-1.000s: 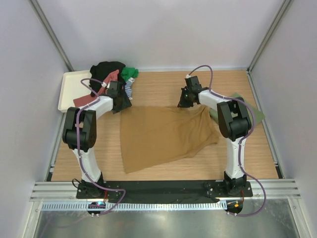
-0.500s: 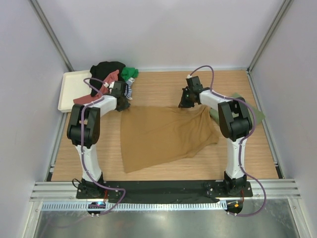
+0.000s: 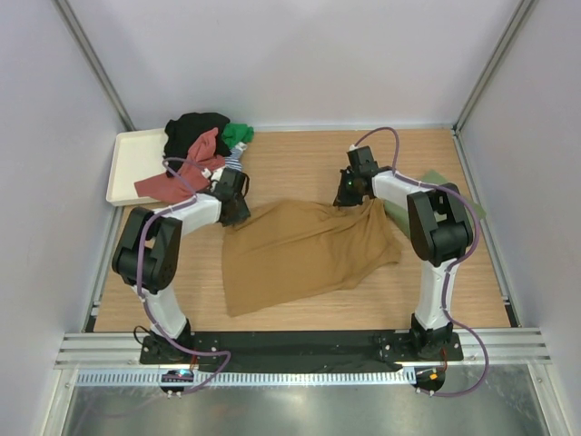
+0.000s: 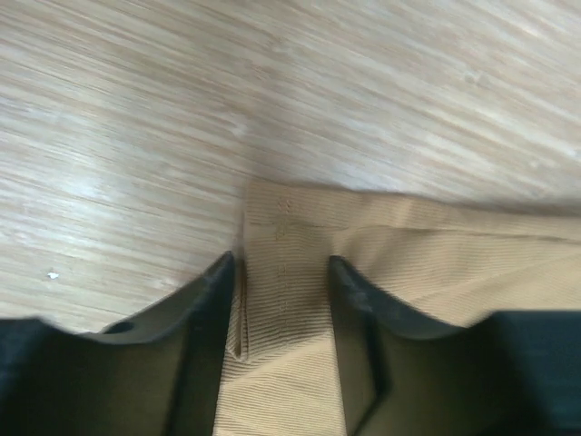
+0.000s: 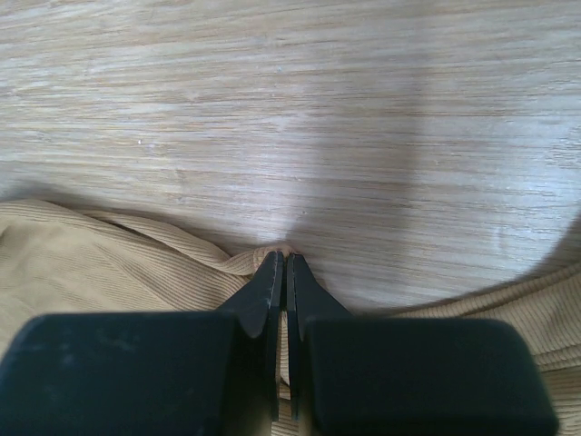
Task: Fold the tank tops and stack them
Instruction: Flatten the tank top out
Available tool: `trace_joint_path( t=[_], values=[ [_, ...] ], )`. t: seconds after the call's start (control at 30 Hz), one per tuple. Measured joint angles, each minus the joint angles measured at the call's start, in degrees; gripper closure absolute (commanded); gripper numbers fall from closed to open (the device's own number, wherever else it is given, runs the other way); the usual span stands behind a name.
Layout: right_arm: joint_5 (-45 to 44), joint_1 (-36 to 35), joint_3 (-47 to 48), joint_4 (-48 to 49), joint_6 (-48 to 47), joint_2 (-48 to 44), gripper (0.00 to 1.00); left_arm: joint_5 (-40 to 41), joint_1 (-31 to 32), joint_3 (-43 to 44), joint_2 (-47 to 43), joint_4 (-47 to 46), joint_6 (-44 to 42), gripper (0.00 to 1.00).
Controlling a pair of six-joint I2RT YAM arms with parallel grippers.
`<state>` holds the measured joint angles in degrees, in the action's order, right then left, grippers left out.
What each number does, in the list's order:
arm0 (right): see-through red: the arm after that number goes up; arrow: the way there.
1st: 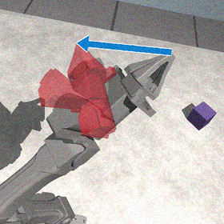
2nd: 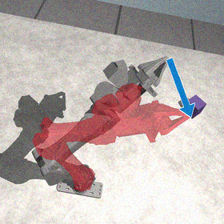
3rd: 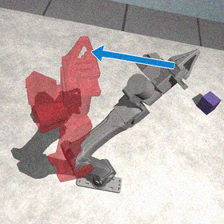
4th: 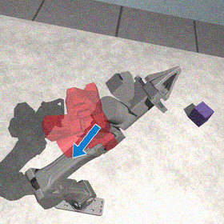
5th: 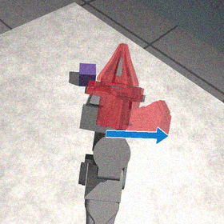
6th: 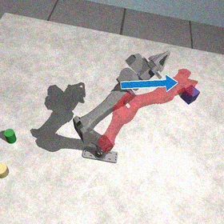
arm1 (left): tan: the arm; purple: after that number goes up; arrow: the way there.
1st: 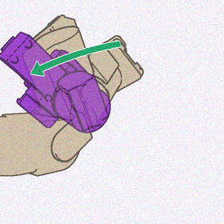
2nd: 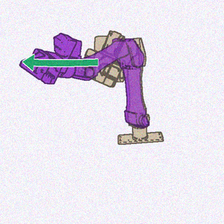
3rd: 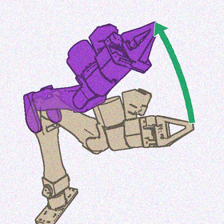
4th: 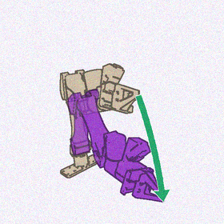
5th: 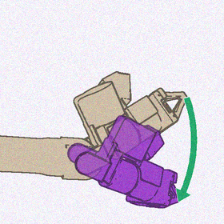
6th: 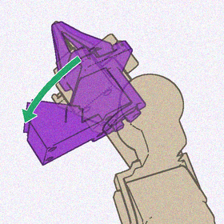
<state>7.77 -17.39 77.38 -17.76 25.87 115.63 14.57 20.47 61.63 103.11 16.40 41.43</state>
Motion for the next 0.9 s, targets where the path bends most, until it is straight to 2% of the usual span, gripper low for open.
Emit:
trace_joint_path(
  t=[0.03,0.1,0.37,0.67,0.9],
  values=[
    [0.0,0.0,0.0,0.0,0.0,0.0,0.99,0.3,0.1,0.3,0.0,0.2,0.0,0.47],
    [0.0,0.0,0.0,0.0,0.0,0.0,0.99,1.0,-0.2,1.6,0.3,1.3,-0.2,0.45],
    [-0.2,0.0,0.0,0.0,0.0,0.0,0.99,1.6,-3.0,12.1,5.4,2.7,-2.5,0.48],
    [-0.1,0.2,0.0,0.0,0.0,0.0,0.99,0.3,-3.3,10.1,7.3,3.6,-2.7,0.42],
    [-0.1,0.2,0.0,0.0,0.0,0.0,0.99,-1.2,-3.3,8.6,6.1,3.5,-2.8,0.57]
  ],
)
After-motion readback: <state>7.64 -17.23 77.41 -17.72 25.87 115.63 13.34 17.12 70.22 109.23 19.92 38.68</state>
